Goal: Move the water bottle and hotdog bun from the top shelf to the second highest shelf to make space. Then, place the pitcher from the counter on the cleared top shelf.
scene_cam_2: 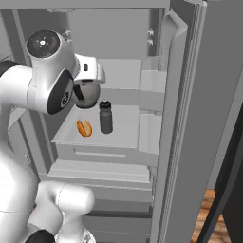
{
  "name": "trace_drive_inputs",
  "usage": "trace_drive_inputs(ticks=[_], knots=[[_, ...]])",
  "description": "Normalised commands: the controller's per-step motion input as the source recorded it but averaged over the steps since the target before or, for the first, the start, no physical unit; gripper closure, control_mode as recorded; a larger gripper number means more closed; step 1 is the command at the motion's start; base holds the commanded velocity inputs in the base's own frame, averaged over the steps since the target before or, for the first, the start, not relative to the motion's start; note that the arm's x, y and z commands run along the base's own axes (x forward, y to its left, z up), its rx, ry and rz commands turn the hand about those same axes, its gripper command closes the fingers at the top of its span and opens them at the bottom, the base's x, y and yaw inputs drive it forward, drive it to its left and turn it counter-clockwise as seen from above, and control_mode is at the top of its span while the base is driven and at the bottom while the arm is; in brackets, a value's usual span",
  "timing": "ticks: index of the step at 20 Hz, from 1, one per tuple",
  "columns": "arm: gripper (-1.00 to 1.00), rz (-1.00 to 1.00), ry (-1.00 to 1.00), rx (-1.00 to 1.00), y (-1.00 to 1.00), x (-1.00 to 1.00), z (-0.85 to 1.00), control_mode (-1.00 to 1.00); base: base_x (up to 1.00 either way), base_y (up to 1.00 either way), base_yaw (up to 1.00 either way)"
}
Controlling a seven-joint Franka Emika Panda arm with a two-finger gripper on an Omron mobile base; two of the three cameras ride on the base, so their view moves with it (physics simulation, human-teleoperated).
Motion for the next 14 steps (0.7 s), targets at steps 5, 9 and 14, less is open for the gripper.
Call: trace_drive_inputs(ticks=[5, 9, 14], knots=[[1.00, 0.00, -0.07, 0.00, 0.00, 0.63, 0.00, -1.00, 0.00, 0.00, 0.00], [1.00, 0.00, 0.00, 0.00, 0.00, 0.66, 0.01, -1.00, 0.00, 0.00, 0.00], [1.00, 0.00, 0.00, 0.00, 0.00, 0.67, 0.02, -1.00, 0.00, 0.00, 0.00]])
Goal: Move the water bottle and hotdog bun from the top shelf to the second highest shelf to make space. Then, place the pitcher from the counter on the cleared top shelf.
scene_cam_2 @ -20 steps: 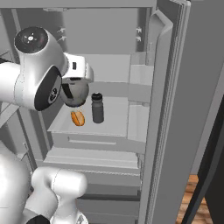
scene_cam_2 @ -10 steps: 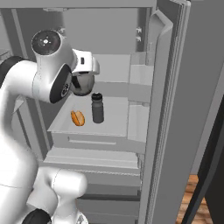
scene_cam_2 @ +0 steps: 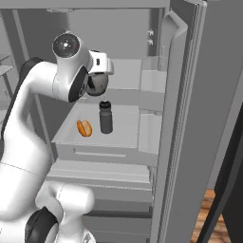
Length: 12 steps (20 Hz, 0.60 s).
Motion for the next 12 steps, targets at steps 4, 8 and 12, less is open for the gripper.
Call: trace_drive_inputs(ticks=[4, 8, 12], knots=[[1.00, 0.00, 0.00, 0.00, 0.00, 0.70, 0.00, -1.00, 0.00, 0.00, 0.00], [1.00, 0.00, 0.00, 0.00, 0.00, 0.78, 0.00, -1.00, 0.00, 0.00, 0.00], [1.00, 0.00, 0.00, 0.00, 0.00, 0.84, 0.00, -1.00, 0.00, 0.00, 0.00]])
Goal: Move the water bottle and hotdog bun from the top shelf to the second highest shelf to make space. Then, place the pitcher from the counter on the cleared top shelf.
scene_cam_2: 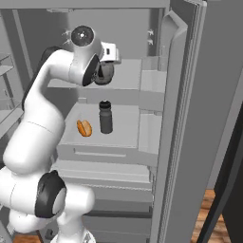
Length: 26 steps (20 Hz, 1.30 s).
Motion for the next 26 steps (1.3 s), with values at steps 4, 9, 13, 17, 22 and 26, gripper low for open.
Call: trace_drive_inputs(ticks=[4, 9, 13, 17, 22, 26], knots=[[1.00, 0.00, 0.00, 0.00, 0.00, 0.83, -0.04, -1.00, 0.00, 0.00, 0.00], [1.00, 0.00, 0.00, 0.00, 0.00, 0.71, -0.22, -1.00, 0.00, 0.00, 0.00], [-1.00, 0.00, 0.00, 0.00, 0.00, 0.66, -0.26, -1.00, 0.00, 0.00, 0.00], [-1.00, 0.00, -0.01, 0.00, 0.00, 0.44, -0.28, -1.00, 0.00, 0.00, 0.00], [-1.00, 0.01, -0.05, 0.00, 0.00, 0.11, -0.31, -1.00, 0.00, 0.00, 0.00], [-1.00, 0.02, -0.09, -0.03, 0.01, -0.02, -0.42, -1.00, 0.00, 0.00, 0.00]])
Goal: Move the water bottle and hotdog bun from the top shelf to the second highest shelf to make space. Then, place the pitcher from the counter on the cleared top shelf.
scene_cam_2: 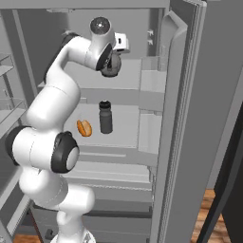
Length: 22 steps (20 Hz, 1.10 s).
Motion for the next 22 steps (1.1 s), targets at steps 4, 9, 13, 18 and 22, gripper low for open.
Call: trace_drive_inputs(ticks=[4, 9, 13, 18, 22], knots=[[-1.00, 0.02, -0.03, -0.07, 0.04, -0.34, -0.50, -1.00, 0.00, 0.00, 0.00], [-1.00, 0.00, -0.01, -0.06, 0.02, -0.49, -0.33, -1.00, 0.00, 0.00, 0.00], [-1.00, 0.00, 0.00, -0.01, 0.00, -0.19, 0.04, -1.00, 0.00, 0.00, 0.00], [-1.00, 0.00, 0.00, 0.00, 0.00, 0.00, 0.43, -1.00, 0.00, 0.00, 0.00], [-1.00, 0.00, 0.00, 0.00, 0.00, -0.10, 0.45, -1.00, 0.00, 0.00, 0.00]])
